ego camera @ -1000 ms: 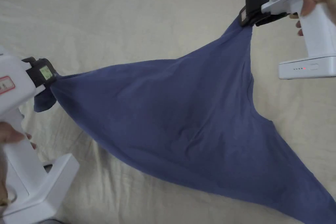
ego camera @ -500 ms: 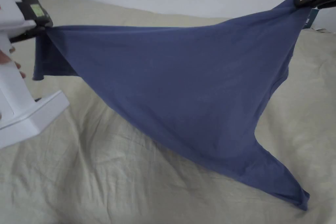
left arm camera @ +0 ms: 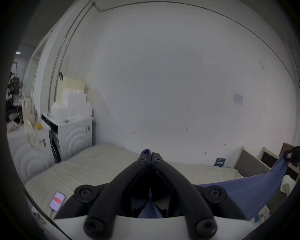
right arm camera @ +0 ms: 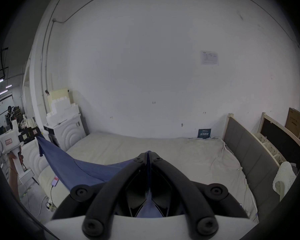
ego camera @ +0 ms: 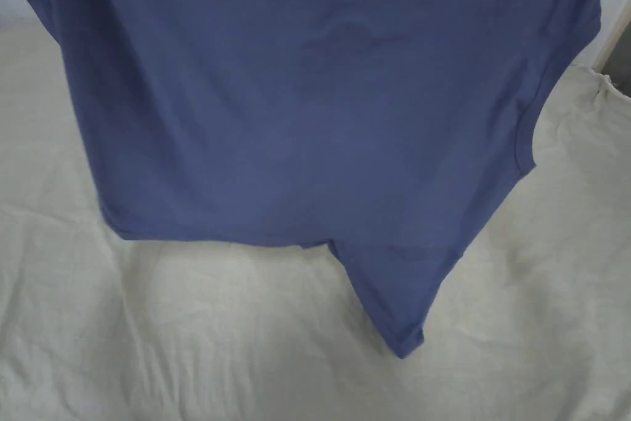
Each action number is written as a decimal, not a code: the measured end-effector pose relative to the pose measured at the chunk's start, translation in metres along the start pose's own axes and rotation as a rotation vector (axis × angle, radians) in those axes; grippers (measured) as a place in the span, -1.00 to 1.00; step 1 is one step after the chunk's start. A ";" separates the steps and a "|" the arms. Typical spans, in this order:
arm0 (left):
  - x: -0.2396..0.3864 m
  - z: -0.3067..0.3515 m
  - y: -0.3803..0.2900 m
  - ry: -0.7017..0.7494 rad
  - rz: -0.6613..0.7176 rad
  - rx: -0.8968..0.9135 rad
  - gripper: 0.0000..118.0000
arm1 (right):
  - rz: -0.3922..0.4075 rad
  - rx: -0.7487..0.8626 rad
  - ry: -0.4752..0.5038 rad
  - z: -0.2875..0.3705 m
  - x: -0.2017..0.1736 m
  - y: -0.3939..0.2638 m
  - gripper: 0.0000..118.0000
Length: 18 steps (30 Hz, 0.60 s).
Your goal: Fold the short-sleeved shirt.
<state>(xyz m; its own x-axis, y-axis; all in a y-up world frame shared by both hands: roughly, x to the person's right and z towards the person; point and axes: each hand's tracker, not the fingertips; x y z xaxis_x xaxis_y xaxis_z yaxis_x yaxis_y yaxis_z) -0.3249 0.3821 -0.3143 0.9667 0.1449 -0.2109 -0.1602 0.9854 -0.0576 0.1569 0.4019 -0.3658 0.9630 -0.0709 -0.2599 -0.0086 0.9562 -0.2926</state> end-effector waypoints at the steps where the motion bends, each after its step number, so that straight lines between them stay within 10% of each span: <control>1: 0.006 -0.007 0.009 0.024 -0.024 0.005 -1.00 | -0.010 0.014 -0.011 -0.005 -0.001 0.006 -0.99; 7: 0.049 -0.064 0.035 0.210 -0.247 0.059 -1.00 | -0.038 0.039 -0.063 -0.052 -0.012 0.035 -0.99; 18: 0.086 -0.200 0.014 0.305 -0.187 0.065 -1.00 | -0.056 0.073 -0.188 -0.179 -0.007 0.063 -0.99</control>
<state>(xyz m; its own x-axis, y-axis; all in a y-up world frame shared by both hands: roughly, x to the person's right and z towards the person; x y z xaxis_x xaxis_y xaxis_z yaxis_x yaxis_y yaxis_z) -0.2843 0.3904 -0.5287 0.8724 -0.0616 -0.4848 0.0359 0.9974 -0.0623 0.1018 0.4121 -0.5475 0.9948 -0.0767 -0.0670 0.0592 0.9708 -0.2326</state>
